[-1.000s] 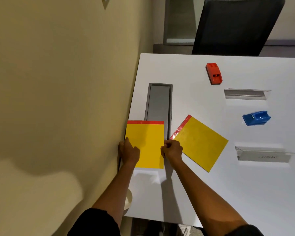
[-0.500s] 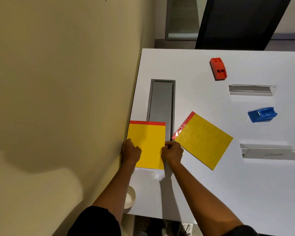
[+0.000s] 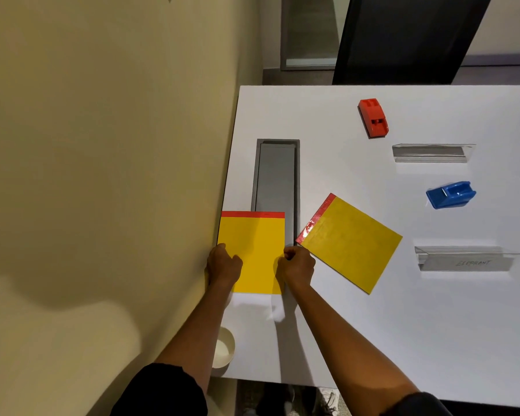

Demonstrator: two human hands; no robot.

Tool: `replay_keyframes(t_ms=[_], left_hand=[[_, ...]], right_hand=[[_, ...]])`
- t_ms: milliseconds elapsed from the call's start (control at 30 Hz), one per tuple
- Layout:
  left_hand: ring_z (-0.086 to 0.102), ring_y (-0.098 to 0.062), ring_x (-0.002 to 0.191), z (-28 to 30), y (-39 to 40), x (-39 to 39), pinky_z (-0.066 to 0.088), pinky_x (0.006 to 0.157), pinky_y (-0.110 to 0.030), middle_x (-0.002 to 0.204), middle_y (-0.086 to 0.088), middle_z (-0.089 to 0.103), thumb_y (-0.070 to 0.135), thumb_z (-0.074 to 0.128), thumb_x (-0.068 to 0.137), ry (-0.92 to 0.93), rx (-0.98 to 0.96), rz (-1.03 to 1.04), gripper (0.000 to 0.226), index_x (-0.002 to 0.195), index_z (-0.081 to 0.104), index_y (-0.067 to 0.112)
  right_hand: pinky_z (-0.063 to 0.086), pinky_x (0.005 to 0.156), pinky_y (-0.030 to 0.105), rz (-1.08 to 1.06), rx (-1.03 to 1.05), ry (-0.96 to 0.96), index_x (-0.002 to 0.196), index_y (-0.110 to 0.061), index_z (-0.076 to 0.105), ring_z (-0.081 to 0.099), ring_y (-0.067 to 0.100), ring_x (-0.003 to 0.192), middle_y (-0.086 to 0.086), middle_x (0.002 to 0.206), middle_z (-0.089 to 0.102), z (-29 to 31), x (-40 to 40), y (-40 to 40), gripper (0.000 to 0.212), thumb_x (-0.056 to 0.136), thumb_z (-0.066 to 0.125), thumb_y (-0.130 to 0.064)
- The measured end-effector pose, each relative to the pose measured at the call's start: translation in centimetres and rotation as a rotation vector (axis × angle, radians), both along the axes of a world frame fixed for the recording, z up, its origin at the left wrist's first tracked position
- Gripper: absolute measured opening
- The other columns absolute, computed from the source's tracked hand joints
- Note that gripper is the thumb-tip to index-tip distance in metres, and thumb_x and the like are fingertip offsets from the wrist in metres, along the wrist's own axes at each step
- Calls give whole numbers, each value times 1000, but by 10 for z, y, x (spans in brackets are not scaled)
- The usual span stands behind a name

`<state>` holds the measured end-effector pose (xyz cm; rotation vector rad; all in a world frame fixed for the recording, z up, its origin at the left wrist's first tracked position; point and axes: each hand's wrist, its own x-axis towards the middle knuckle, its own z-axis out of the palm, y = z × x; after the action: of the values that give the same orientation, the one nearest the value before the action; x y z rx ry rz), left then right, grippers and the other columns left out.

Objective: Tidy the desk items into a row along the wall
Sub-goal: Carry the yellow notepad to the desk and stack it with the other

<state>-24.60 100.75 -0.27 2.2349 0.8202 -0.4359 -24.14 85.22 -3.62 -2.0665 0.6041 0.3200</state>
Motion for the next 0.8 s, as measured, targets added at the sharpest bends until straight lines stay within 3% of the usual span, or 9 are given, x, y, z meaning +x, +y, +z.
replay_keyframes(t_ms=[367,633,800], left_hand=[[38,-35,135,-2,0,-6,35,107,-42,147,-18,40,6,55,89,-69,6,-4,58,143,35,1],[34,-36,135,8,-12,-10,35,109,-45,148,-19,32,12,56,91,-191,54,21,55,141,36,3],[35,-35,136,26,-50,-8,37,106,-44,152,-16,31,19,59,92,-261,-82,61,62,145,30,6]], right_hand=[[51,87,30,13,0,-10,103,-5,68,64,22,93,12,100,69,2,-3,-1,17,87,63,-3],[49,85,33,68,-35,-152,118,-9,61,63,27,104,12,113,66,23,0,-30,30,90,64,-18],[43,93,31,155,-170,-187,133,-13,51,53,27,119,11,128,57,47,14,-79,50,88,66,-28]])
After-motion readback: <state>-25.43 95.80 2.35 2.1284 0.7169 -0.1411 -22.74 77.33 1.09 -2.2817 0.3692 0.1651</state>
